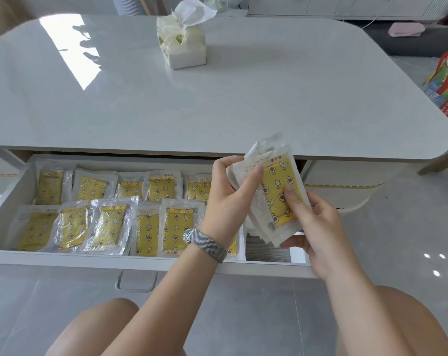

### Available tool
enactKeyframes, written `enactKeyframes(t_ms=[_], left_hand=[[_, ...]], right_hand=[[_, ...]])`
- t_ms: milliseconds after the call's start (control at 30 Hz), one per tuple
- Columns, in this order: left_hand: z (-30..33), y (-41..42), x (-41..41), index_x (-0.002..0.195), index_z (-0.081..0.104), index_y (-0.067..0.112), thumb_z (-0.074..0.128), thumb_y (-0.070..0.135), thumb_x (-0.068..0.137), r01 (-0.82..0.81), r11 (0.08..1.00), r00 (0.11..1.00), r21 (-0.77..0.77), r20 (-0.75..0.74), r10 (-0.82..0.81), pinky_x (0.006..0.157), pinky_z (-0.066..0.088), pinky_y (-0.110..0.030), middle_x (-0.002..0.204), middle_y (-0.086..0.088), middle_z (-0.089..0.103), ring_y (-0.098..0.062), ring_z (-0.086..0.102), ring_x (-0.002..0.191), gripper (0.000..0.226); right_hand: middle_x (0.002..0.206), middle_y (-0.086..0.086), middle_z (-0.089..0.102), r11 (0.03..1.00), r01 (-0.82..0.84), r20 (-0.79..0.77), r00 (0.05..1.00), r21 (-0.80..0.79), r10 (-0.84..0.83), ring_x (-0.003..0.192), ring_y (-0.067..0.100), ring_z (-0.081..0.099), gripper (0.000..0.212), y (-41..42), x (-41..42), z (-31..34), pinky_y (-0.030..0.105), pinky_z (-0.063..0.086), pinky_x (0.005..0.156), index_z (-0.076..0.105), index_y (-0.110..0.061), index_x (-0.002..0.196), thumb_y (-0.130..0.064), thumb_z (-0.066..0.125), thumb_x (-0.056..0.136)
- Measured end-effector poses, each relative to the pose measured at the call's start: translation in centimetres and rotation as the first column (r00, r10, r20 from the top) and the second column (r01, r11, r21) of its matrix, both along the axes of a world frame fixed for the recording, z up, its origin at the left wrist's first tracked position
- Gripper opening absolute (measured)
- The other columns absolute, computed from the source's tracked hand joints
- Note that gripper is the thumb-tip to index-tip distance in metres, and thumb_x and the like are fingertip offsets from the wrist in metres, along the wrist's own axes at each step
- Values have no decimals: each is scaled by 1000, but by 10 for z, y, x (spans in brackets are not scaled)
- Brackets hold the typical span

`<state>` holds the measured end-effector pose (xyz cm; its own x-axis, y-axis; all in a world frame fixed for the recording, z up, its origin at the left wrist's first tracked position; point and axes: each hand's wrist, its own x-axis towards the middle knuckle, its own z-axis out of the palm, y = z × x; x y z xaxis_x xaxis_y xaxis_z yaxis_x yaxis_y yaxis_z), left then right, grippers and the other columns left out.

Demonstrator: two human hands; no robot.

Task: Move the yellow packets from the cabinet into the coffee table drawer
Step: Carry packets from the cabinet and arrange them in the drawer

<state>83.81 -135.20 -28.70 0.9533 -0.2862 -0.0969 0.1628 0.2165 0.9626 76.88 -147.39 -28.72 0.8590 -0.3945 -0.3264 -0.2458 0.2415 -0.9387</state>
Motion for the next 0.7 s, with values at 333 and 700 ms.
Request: enactKeyframes(t_ms=[333,700], left_hand=[[0,5,1,111,45,25,61,30,94,25,997,998,78,62,-30,83,57,-48,112,-7,66,-21,68,95,24],[-19,17,8,150,5,10,43,34,101,71,930,990,362,88,-110,71,37,-5,90,14,46,-1,47,100,67]], right_hand=[[79,0,75,998,13,37,999,-65,-10,67,15,72,35,1,0,-2,34,56,49,71,-18,90,-47,70,71],[104,-4,74,946,-278,-32,960,-164,277,93,12,72,45,5,-3,-9,32,56,75,59,-22,113,-46,66,76]])
